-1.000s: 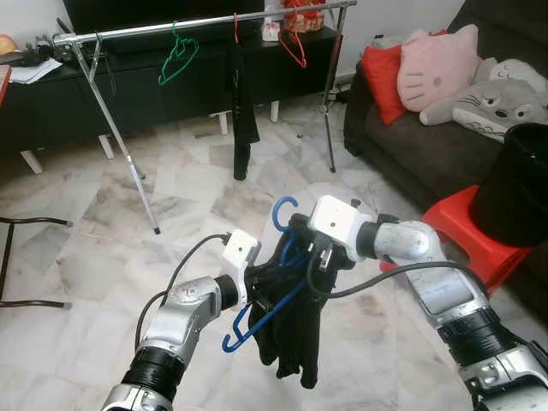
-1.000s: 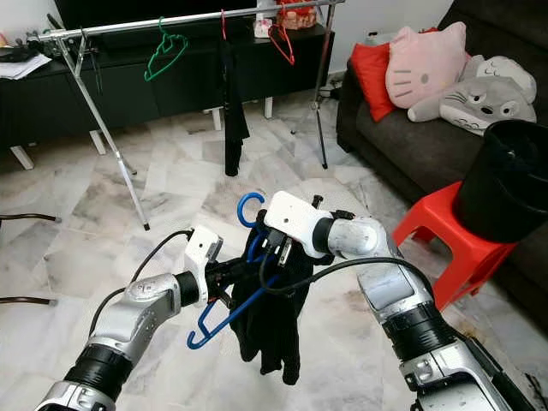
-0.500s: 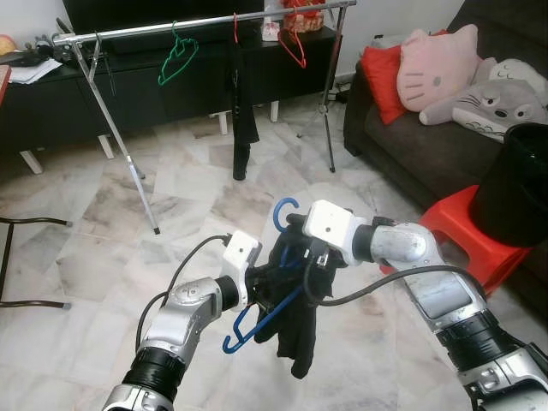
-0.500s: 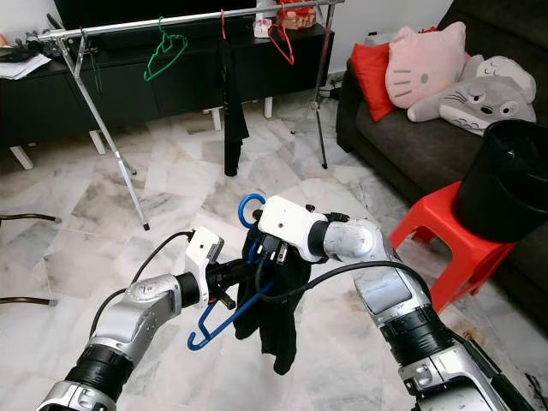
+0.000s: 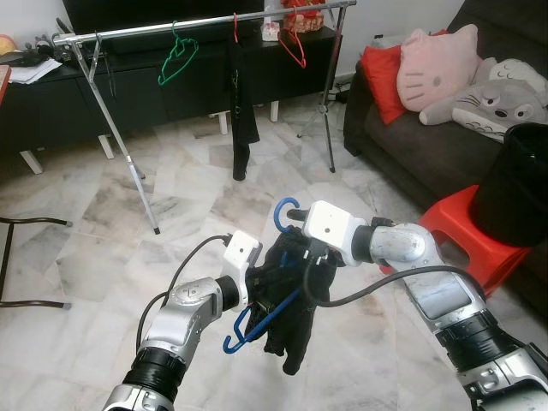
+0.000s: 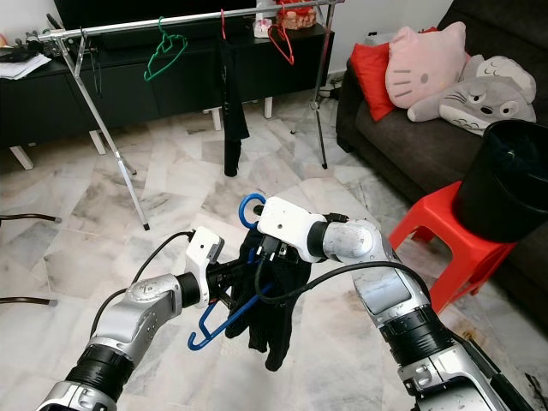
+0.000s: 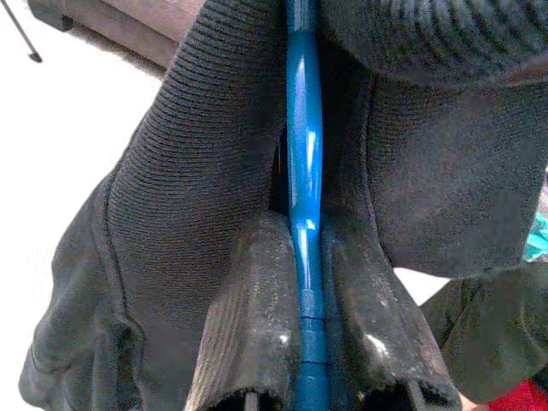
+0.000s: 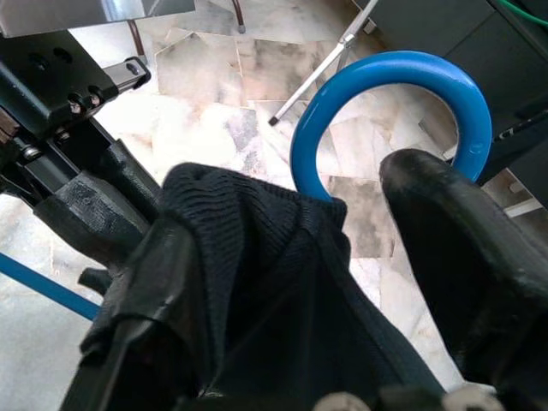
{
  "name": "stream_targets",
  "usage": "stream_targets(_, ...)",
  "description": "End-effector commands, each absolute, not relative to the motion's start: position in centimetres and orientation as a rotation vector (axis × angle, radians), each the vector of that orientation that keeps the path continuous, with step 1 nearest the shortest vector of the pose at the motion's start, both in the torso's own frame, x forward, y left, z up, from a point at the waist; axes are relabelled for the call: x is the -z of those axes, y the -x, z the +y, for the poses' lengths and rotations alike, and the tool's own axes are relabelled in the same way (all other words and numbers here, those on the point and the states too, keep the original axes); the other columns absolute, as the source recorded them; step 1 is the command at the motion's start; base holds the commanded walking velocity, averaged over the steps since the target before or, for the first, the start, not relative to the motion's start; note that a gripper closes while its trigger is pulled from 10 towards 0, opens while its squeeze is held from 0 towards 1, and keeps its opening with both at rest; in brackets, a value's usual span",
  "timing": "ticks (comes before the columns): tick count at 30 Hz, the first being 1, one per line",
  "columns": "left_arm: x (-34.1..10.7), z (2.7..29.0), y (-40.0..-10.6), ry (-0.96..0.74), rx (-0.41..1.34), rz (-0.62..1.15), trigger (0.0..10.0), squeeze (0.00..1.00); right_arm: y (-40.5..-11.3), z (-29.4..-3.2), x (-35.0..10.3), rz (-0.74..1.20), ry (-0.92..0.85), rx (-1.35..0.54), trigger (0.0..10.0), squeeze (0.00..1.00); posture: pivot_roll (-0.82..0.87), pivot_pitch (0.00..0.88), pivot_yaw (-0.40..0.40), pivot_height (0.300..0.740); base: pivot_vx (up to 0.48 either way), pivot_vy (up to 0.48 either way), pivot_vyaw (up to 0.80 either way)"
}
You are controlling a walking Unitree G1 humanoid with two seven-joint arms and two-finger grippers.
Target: Hang hanger
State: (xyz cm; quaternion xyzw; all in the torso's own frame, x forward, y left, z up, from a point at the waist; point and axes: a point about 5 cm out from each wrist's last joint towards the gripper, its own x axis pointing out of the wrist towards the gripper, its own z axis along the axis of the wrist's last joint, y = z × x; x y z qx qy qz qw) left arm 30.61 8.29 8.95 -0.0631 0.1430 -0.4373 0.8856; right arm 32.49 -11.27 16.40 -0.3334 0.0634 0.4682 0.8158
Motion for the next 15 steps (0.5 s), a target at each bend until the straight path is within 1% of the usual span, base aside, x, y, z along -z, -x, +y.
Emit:
stream_targets(1, -9.8, 7.7, -30.8, 0.139, 0.927, 0.255, 10.0, 0.00, -31.8, -10.2, -16.3, 0.122, 0.711, -1.064, 10.0, 1.00, -0.10, 0.000, -0.032, 0.740, 0.000, 0.000, 0.00)
stream_targets(8, -9.8, 7.8, -30.9, 0.137, 0.926, 0.254, 10.0, 0.00, -31.7, -10.2, -16.2, 0.128, 0.715, -1.066, 10.0, 1.00, -0.10, 0.000, -0.032, 0.740, 0.000, 0.000, 0.00)
stream_targets(10, -10.0, 8.5, -30.9, 0.137, 0.917, 0.247, 10.0, 0.00, -32.6, -11.7, -14.9, 0.243, 0.769, -0.882, 10.0, 1.00, -0.10, 0.000, -0.026, 0.740, 0.000, 0.000, 0.00)
stream_targets(11, -10.0, 8.6, -30.9, 0.137, 0.915, 0.246, 10.0, 0.00, -32.7, -11.9, -14.8, 0.254, 0.770, -0.859, 10.0, 1.00, -0.10, 0.000, -0.025, 0.740, 0.000, 0.000, 0.00)
stream_targets(15, -10.0, 8.7, -31.0, 0.135, 0.914, 0.246, 10.0, 0.00, -32.6, -11.7, -14.8, 0.251, 0.761, -0.862, 10.0, 1.00, -0.10, 0.000, -0.024, 0.740, 0.000, 0.000, 0.00)
